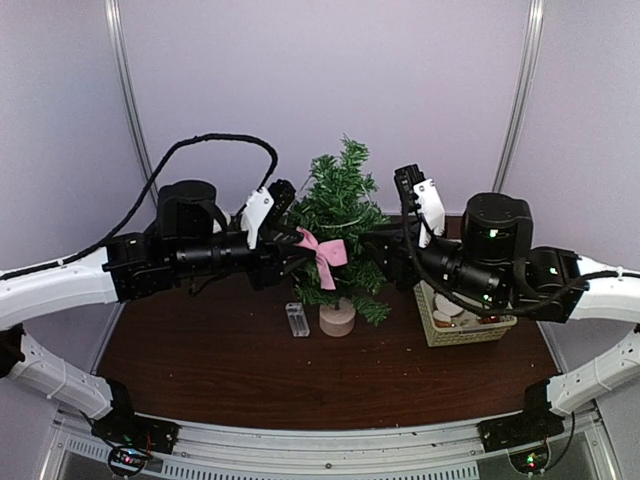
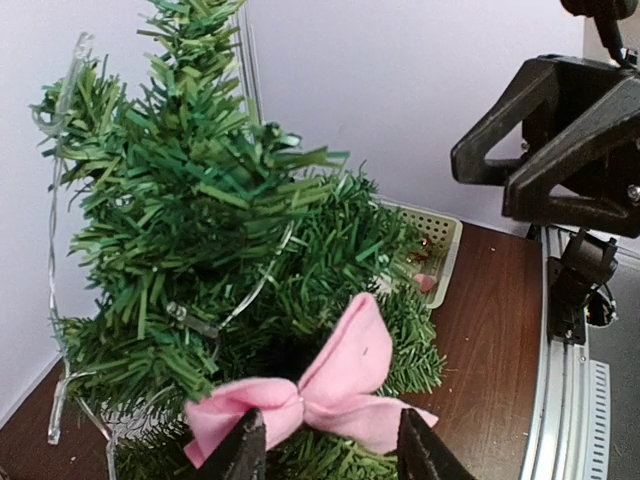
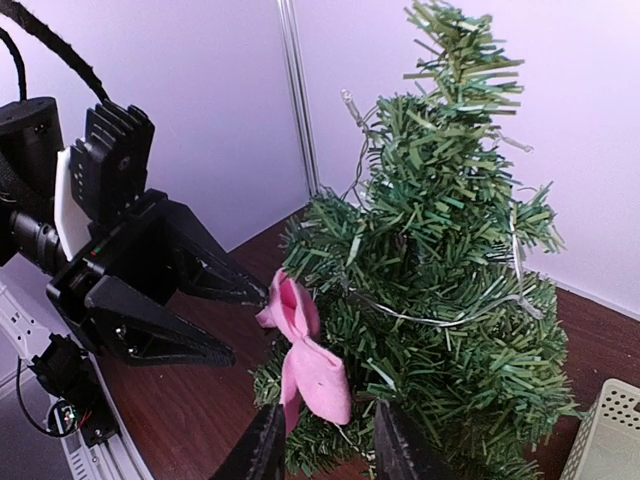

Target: Decorate the small christmas tree

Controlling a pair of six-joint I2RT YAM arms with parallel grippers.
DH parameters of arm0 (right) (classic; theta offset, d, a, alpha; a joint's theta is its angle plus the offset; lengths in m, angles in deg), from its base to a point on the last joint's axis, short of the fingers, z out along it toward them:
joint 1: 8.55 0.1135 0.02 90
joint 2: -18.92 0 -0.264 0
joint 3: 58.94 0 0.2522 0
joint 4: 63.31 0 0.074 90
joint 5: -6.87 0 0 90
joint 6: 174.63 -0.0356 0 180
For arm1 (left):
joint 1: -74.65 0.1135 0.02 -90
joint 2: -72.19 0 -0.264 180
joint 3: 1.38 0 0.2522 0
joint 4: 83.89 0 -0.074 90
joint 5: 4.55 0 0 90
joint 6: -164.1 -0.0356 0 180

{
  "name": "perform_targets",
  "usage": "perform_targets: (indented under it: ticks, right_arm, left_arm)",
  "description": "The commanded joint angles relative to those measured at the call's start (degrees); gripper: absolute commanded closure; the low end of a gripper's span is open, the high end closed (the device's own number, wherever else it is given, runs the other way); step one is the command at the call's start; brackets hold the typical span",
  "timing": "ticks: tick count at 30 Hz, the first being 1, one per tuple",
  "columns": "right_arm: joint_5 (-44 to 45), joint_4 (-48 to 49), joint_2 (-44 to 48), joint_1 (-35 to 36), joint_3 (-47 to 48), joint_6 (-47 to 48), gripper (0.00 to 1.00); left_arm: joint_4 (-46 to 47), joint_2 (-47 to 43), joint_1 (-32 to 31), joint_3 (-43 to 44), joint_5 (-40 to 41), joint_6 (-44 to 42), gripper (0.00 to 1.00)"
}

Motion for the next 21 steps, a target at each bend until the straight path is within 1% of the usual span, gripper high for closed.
perform_targets:
  ticks: [1,7,11,15,19,21]
  right_arm:
    - [3.31,-1.58,3.23,0.12,-0.68,0.13,0.65]
    - [5.97,-3.33,6.98,-0.97,-2.24,0.02,0.64]
    - [6.92,-5.19,9.01,-2.06,-2.91,-0.59,0.64]
    - [7.80,-8.30,10.82,-3.43,-3.30,-0.97,0.64]
    - [8.03,-14.14,12.87,-6.18,-3.37,-2.08,0.63]
    - [7.47,-18.37,13.92,-8.54,-3.05,-3.04,0.62]
  left_arm:
    - [2.35,3.50,-1.23,3.19,5.17,-0.25,0.54]
    - [2.99,6.85,-1.19,4.08,10.32,0.53,0.54]
    - [2.47,8.35,-1.21,4.74,10.36,0.31,0.54]
    - [2.03,8.04,-1.21,5.11,9.65,0.07,0.53]
    - [1.07,5.69,-1.22,5.58,7.53,-0.40,0.46]
    - [0.24,4.17,-1.28,5.68,6.18,-0.74,0.35]
